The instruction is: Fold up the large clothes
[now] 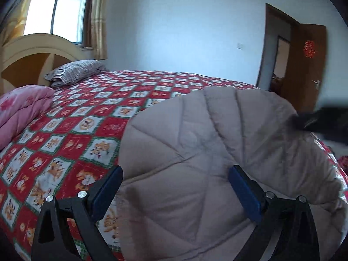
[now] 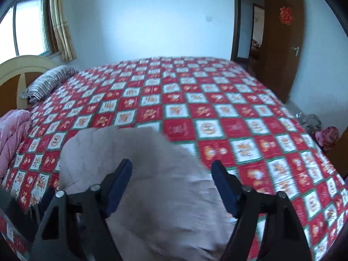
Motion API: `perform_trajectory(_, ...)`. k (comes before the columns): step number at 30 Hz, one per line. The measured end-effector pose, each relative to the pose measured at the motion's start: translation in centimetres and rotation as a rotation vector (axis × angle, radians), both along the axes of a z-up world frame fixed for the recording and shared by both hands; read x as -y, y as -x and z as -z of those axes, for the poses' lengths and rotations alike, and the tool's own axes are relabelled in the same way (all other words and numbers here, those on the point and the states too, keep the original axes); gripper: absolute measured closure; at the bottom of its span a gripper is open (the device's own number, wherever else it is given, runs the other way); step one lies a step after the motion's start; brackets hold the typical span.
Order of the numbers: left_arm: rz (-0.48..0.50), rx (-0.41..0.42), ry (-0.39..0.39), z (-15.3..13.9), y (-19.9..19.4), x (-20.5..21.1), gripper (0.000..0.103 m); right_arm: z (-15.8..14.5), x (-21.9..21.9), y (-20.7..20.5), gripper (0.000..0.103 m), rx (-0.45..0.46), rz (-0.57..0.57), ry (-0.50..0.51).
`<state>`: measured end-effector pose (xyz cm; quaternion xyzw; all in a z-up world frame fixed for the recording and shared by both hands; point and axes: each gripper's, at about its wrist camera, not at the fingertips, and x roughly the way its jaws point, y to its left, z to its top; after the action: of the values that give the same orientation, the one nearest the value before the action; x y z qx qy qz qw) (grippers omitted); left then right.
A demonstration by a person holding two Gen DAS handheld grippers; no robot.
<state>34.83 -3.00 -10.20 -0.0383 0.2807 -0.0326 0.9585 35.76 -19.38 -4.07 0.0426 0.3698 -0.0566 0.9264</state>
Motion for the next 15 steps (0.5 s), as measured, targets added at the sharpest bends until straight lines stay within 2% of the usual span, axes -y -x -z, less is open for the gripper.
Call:
perform_trajectory(1, 0.000, -0.003, 0.007, -0.3, -0.1, -0.3, 0.005, 0.9, -0.1, -0.6, 0.035, -0.011, -0.003, -0.004)
perform_trajectory(5, -0.080, 0.007, 0.074, -1.6, -1.1, -2.8, 0.005, 5.5, 1.3, -1.4, 0.036, -0.083, 0.042, -0.013)
perform_trajectory(7, -0.090, -0.031, 0.115, -1.5, -2.4, -3.2, 0.005, 6.7, 1.8, -1.0, 0.036, -0.092, 0.052, 0.004)
perform_trajectory(9, -0.074, -0.079, 0.123, -1.1, -3.4, -2.6, 0.005, 7.5, 2.7, -0.5, 0.036, -0.094, 0.063, 0.007)
perform_trajectory(12, -0.005, -0.130, 0.033, 0.2, -4.3, 0.6, 0.005, 8.1, 3.8, 0.3, 0.036, -0.105, 0.087, -0.004)
perform_trajectory(15, 0.036, -0.098, -0.071, 0.8, -3.5, 3.5, 0.005, 6.9, 5.0, 0.9, 0.036, -0.107, 0.130, -0.039)
